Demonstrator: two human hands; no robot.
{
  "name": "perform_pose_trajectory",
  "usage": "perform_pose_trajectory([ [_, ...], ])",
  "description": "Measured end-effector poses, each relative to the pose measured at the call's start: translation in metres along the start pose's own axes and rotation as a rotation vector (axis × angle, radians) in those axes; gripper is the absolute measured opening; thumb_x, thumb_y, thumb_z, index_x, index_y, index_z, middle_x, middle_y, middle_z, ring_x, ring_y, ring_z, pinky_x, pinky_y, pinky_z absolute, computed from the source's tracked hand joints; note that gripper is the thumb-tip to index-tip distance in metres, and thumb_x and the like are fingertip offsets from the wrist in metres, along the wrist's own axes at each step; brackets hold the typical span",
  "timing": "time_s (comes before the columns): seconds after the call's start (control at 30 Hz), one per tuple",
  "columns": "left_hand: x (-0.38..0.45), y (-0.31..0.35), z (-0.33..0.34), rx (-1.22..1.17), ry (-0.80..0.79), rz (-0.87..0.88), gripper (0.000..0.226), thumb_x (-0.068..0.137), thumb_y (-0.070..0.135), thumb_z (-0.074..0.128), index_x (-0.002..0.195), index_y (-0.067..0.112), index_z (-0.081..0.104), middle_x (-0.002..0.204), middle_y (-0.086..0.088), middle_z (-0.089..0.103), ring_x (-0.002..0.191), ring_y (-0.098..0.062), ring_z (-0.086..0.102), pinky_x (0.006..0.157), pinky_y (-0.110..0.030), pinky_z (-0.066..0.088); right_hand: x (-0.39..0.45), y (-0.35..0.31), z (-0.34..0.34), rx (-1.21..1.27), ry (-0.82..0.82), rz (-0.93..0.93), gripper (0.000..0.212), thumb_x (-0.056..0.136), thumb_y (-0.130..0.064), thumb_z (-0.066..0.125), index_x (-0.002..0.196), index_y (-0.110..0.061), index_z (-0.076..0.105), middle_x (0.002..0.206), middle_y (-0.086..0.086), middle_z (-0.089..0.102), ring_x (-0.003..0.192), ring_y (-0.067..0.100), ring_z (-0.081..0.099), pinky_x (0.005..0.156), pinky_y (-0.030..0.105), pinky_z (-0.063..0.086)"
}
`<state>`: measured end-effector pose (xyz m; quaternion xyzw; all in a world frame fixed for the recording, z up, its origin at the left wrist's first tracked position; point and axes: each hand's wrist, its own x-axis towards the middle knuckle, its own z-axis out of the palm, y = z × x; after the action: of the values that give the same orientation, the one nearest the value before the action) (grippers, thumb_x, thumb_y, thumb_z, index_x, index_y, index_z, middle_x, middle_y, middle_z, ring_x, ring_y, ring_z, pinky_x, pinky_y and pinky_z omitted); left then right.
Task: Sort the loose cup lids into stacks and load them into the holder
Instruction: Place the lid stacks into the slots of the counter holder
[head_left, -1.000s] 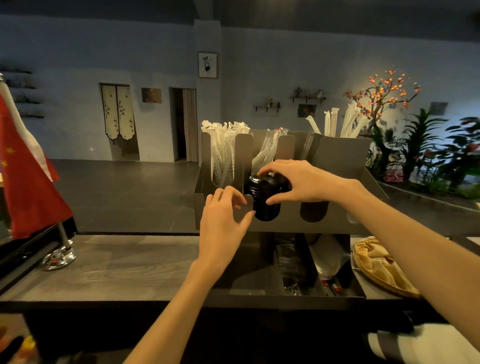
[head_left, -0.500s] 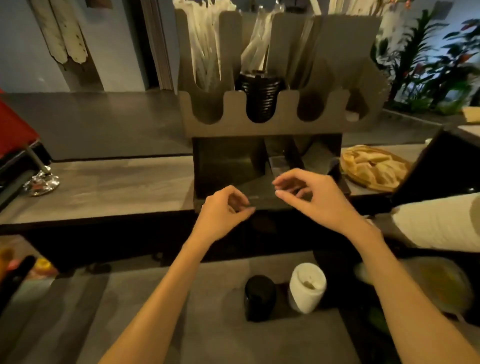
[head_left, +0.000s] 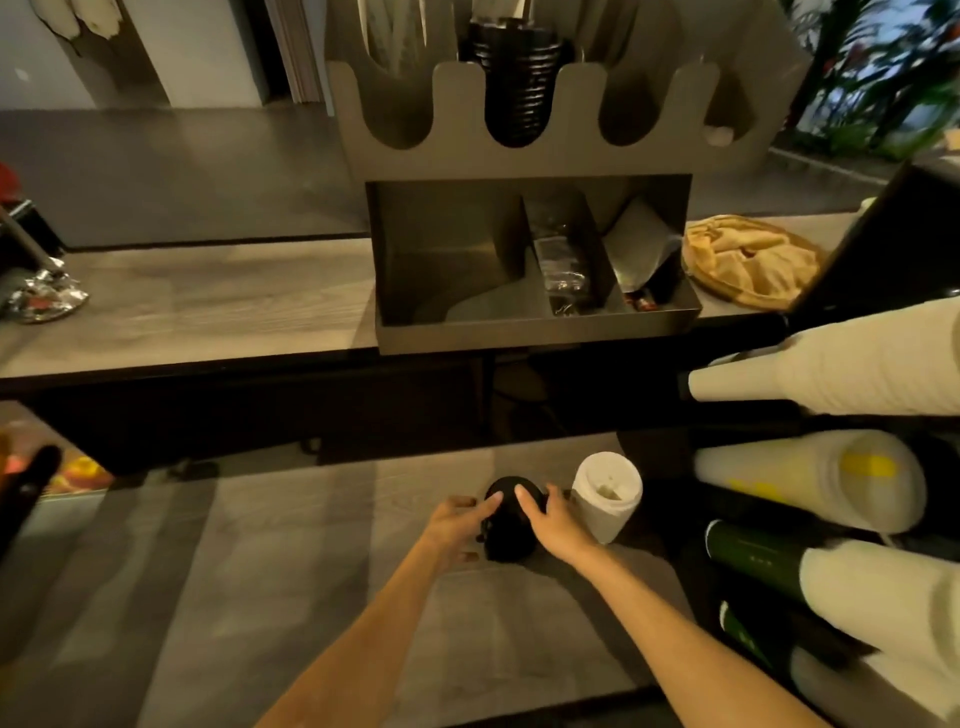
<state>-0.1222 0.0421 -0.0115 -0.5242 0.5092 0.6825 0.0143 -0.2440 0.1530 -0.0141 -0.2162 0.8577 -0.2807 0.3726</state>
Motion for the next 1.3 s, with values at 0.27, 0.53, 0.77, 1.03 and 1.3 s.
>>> perform_pose_trajectory([
  [0.27,0.014,-0.009,0.005,-0.216,-0.093,-0.049,0.064,0.08,0.038,0.085,0.13,0.008,0.058,0.132,-0.016,0.06,0.116,-0.035,0.06,0.066,-0.044,0.064,0.011,0.016,0.02,0.692,-0.064,0.292,0.118,0.074,-0.067,0.081,0.163,-0.014,0.023,0.165,0.006,0.033,0.151,0.029,0.034,0.121,0.044,0.035],
  [0.53,0.014,-0.018,-0.018,-0.191,-0.133,-0.037,0.079,0.076,0.039,0.088,0.139,0.009,0.051,0.137,-0.013,0.056,0.128,-0.032,0.052,0.079,-0.051,0.063,0.009,0.02,0.016,0.615,-0.257,0.253,0.149,0.045,-0.075,0.088,0.162,-0.011,0.023,0.164,0.006,0.036,0.148,0.028,0.038,0.119,0.042,0.034],
  [0.77,-0.002,-0.016,-0.035,-0.182,-0.195,-0.037,0.06,0.081,0.036,0.083,0.13,0.012,0.059,0.134,-0.012,0.058,0.121,-0.027,0.054,0.096,-0.057,0.055,-0.004,0.002,0.014,0.536,-0.215,0.179,0.141,0.063,-0.067,0.088,0.164,-0.007,0.009,0.168,0.011,0.026,0.153,0.03,0.031,0.122,0.045,0.034],
  [1.03,-0.049,0.079,-0.062,-0.131,-0.237,0.127,0.076,0.058,0.064,0.088,0.122,0.025,0.072,0.126,-0.008,0.07,0.12,-0.032,0.063,0.101,-0.055,0.052,-0.037,-0.093,-0.057,0.459,-0.176,0.016,0.13,0.058,-0.077,0.085,0.16,-0.015,0.032,0.149,0.004,0.053,0.125,0.023,0.057,0.097,0.04,0.053],
  [1.3,-0.145,0.174,-0.06,-0.257,-0.166,0.325,0.045,0.077,0.056,0.078,0.111,0.028,0.077,0.109,-0.006,0.078,0.108,-0.03,0.07,0.1,-0.054,0.053,-0.118,-0.176,-0.141,0.157,0.012,-0.593,0.09,0.066,-0.077,0.076,0.145,-0.052,0.042,0.136,-0.032,0.052,0.126,-0.01,0.047,0.107,0.02,0.042],
])
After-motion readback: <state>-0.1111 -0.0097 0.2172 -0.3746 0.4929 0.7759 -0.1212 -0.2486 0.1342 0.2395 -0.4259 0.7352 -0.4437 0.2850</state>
